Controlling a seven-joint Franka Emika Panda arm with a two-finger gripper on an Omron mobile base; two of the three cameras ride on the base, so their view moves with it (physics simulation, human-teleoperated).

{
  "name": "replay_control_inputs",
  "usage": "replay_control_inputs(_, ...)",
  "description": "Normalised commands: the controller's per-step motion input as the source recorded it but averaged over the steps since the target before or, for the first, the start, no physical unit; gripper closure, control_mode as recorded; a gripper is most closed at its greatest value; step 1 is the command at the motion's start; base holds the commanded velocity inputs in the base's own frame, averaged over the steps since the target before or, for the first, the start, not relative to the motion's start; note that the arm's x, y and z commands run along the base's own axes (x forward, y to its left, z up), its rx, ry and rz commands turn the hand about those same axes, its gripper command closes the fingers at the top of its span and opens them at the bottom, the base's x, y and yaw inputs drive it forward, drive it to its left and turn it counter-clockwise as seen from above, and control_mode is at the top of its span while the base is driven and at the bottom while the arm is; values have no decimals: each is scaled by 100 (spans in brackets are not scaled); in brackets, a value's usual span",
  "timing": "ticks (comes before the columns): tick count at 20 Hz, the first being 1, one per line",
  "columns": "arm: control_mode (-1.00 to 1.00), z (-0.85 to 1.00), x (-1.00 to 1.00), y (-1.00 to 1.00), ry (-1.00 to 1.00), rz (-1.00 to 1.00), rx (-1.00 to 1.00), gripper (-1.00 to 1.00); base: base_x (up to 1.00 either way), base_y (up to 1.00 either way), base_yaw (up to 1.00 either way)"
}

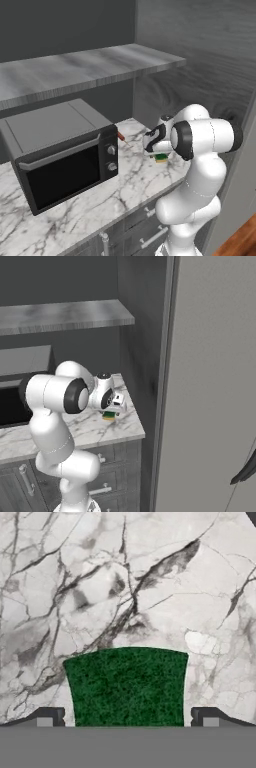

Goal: Place the sponge inside the microwave to prepare for sanitizing.

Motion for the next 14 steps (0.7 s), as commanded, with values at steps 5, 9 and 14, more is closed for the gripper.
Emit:
replay_control_inputs(5, -100, -22, 2, 0, 0, 0, 1, -100, 0, 0, 0)
replay_control_inputs(9, -100, -20, 1, 0, -1, 0, 1, 100, 0, 0, 0)
replay_control_inputs(14, -100, -1, 0, 0, -1, 0, 0, 100, 0, 0, 0)
